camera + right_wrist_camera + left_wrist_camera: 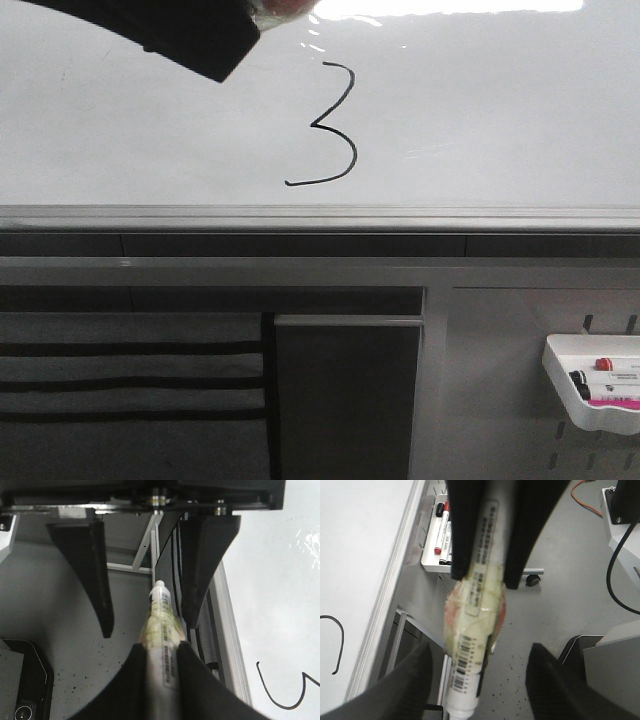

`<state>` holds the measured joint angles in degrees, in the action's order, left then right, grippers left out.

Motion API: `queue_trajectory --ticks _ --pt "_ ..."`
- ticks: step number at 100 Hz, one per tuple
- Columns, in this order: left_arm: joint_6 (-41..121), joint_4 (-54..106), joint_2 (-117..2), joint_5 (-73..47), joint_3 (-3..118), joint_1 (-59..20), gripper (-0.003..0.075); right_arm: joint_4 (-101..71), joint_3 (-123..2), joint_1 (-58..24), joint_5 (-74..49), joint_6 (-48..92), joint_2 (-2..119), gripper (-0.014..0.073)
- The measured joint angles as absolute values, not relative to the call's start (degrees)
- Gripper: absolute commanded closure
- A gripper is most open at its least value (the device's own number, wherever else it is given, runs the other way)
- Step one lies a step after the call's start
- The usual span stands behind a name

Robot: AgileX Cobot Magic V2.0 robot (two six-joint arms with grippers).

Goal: Write number 3 on whiteboard

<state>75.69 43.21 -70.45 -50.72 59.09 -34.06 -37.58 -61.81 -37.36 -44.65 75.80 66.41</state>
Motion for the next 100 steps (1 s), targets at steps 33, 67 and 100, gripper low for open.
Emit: queue_trajectory --ticks 33,67,100 --pt "75.97 43.09 -70.45 -50.44 59.09 -34.06 0.0683 -37.58 -61.81 -37.36 -45.33 75.8 66.41 0.0624" --pt "76.97 42.57 -70.45 -51.04 59.09 -34.2 0.0741 -37.58 -61.81 -37.36 -46.31 75.88 66.41 0.0587" --pt "76.03 41.69 -70.45 -47.85 59.09 -34.2 0.0741 -37.76 -61.81 -36.15 -46.31 74.62 65.7 0.0237"
